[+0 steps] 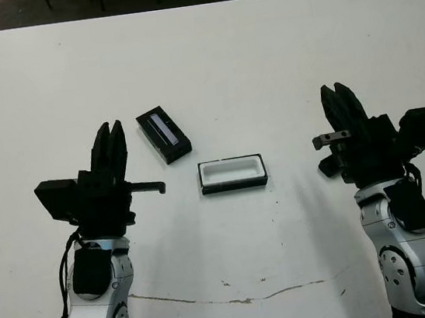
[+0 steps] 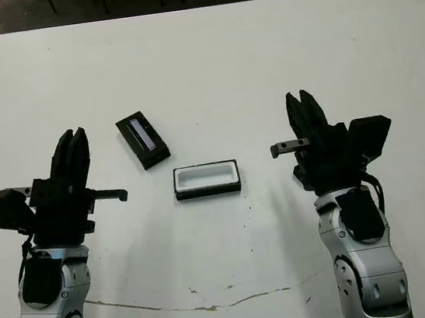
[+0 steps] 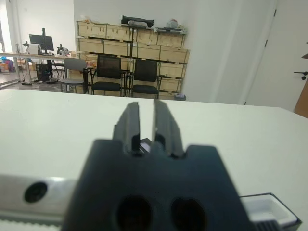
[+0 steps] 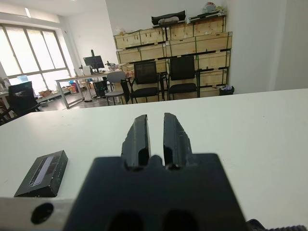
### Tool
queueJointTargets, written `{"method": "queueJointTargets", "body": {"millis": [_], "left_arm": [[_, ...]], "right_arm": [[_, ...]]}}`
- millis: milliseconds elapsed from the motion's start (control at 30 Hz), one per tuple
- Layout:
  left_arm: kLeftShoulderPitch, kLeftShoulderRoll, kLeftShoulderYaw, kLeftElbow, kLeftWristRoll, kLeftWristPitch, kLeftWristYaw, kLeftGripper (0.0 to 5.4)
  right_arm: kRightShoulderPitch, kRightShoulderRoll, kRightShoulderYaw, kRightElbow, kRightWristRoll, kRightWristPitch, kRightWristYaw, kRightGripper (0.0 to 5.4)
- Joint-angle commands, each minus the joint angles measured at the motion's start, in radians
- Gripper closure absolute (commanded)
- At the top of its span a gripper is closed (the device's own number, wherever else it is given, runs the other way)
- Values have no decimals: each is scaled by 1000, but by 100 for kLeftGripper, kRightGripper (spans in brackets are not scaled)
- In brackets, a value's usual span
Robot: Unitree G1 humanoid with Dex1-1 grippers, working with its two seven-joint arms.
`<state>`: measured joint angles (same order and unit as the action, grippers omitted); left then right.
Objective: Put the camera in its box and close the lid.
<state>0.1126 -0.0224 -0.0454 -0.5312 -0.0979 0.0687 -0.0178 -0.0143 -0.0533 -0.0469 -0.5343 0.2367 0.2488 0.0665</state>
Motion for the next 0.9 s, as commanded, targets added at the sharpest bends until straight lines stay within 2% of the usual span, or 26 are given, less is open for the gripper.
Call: {"method": "queueJointTargets", "body": {"millis": [33,300,467,600,733,833,900], "left_arm": [[24,4,-1,-1,-5,9,-5,536],[31,10,-12,-13,10,21,-4,536],[42,10,-18,-24,23,23,3,536],[34,5,-13,-18,13,16,1,536],[29,-1,-20,-12,14,13,4,536],[30,-6,-28,-10,22,15,11,536],[30,-11,-31,-10,21,17,15,536]], "right_arm": [[20,-2,-1,13,4,4,6,540],[10,-13,13,43,-17,-17,19,540],[-5,-46,-40,63,10,-21,52,540],[-75,-165,-130,90,-10,9,79,540],[-178,-307,-216,225,-3,23,140,540],[-247,-418,-235,356,-25,-19,216,540],[-298,-499,-221,442,-48,-20,281,540]]}}
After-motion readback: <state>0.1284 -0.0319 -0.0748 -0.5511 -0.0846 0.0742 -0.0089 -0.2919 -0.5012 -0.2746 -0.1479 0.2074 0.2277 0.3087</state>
